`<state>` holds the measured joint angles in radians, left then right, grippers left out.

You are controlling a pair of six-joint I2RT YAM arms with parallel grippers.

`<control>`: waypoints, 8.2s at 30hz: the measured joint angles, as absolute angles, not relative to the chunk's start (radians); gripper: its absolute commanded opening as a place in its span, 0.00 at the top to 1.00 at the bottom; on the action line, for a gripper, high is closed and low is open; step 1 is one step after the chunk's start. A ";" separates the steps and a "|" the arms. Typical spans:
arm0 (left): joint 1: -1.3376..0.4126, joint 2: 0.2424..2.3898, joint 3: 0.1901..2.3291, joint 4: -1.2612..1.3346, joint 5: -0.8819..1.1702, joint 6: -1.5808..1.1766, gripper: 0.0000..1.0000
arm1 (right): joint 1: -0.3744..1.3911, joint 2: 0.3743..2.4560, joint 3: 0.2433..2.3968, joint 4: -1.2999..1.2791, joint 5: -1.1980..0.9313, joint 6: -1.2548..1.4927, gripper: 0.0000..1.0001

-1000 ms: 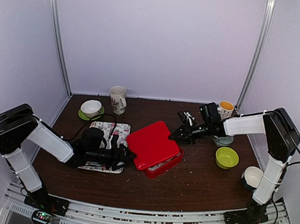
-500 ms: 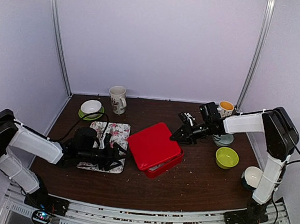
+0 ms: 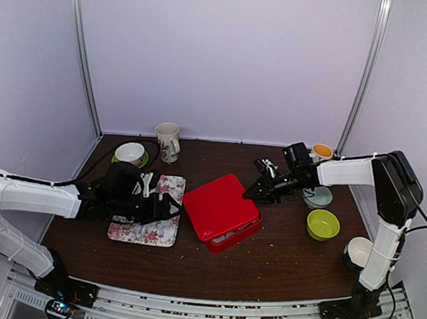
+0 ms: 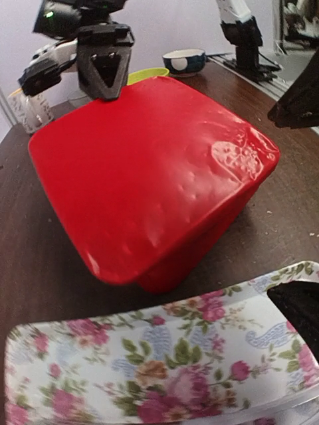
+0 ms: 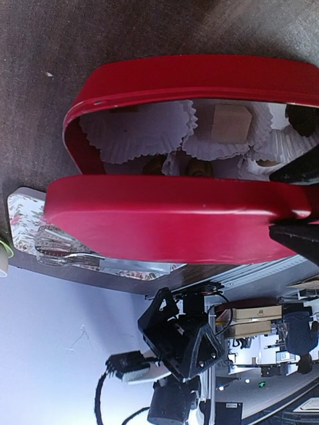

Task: Pack the chocolate
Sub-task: Place the box lid on the packing box, then rotate the packed packing box at the center of the board.

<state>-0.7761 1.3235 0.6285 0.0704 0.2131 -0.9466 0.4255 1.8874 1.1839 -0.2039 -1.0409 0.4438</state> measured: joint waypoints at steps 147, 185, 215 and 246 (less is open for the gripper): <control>-0.704 1.772 0.875 0.084 0.567 -0.839 0.06 | 0.567 1.613 0.697 0.196 -0.569 0.768 0.03; -0.615 1.760 0.954 0.019 0.544 -0.786 0.31 | 0.530 1.707 0.981 -0.008 -0.533 0.544 0.03; -0.535 1.930 1.038 0.160 0.645 -0.807 0.79 | 0.530 1.751 0.962 0.000 -0.583 0.527 0.17; -0.577 1.757 0.990 -0.016 0.372 -0.709 0.80 | 0.516 1.725 0.880 0.031 -0.574 0.511 0.21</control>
<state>-0.5770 1.7569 0.9897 -0.0162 0.3717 -0.7086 0.5159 1.7252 0.8799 0.0311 -0.5735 0.5106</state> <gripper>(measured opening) 0.180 0.790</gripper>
